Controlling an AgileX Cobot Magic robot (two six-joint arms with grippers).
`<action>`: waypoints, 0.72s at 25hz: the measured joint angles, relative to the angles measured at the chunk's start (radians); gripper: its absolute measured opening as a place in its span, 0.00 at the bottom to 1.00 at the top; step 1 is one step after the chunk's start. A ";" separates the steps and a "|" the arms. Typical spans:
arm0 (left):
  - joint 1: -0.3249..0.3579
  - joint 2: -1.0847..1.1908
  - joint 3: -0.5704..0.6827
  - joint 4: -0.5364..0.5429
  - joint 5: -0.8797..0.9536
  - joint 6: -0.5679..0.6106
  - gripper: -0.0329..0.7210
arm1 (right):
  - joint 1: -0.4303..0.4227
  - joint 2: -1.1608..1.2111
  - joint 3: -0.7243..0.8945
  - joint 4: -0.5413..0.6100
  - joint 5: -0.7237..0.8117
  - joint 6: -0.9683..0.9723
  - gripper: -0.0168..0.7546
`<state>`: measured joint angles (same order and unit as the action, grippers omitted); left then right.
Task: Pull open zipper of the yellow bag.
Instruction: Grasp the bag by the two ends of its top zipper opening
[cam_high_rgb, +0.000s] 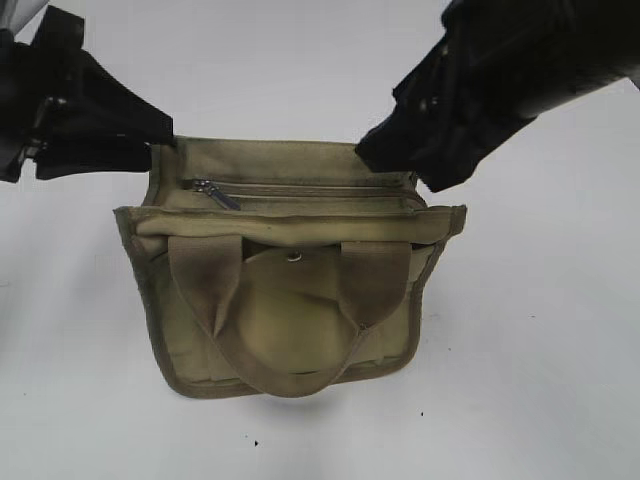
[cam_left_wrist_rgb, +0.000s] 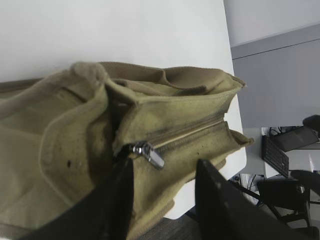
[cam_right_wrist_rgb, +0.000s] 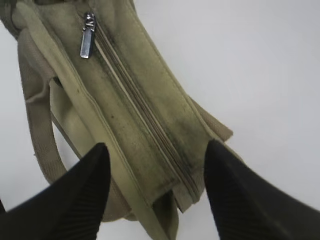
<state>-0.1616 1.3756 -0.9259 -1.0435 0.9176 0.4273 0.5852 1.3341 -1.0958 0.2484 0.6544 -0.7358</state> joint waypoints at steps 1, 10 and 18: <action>-0.002 0.020 -0.016 0.000 -0.001 0.000 0.47 | 0.010 0.014 -0.007 0.000 -0.007 -0.003 0.63; -0.011 0.156 -0.096 0.007 0.026 0.001 0.47 | 0.085 0.124 -0.093 0.009 -0.098 -0.016 0.63; -0.054 0.219 -0.153 0.014 0.016 0.001 0.27 | 0.085 0.253 -0.195 0.044 -0.137 -0.057 0.63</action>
<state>-0.2157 1.5941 -1.0786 -1.0298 0.9340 0.4281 0.6706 1.5873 -1.2909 0.2928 0.5173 -0.7933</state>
